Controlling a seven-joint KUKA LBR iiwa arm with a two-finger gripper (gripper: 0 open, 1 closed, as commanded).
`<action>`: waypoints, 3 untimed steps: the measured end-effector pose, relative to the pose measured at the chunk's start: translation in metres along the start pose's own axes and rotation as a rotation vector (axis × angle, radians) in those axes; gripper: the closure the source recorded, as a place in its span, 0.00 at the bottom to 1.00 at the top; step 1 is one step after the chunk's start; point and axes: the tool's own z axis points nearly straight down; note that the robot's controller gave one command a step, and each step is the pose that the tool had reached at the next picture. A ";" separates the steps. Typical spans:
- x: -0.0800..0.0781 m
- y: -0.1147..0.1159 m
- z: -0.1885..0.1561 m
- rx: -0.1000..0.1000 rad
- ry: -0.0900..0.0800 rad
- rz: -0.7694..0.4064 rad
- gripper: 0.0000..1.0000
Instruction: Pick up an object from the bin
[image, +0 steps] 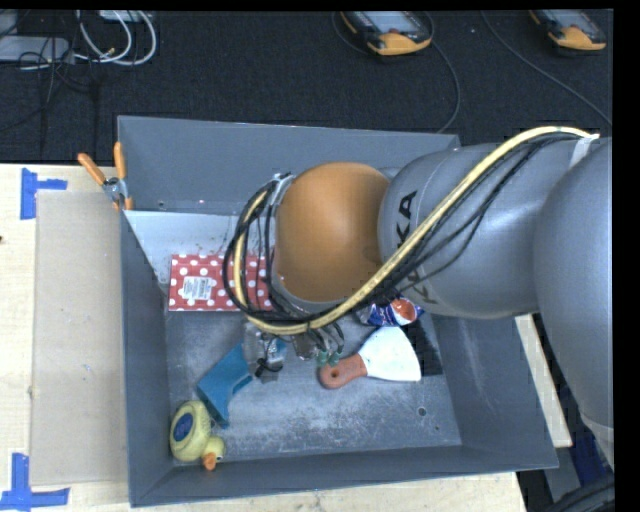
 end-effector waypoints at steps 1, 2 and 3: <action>0.002 0.002 -0.046 0.001 0.006 0.050 1.00; 0.007 -0.023 -0.050 0.002 0.005 0.478 0.00; 0.007 -0.023 -0.052 0.001 0.002 0.477 0.00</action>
Offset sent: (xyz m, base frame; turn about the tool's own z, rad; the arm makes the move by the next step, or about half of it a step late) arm -0.0019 -0.0237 0.0527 0.4768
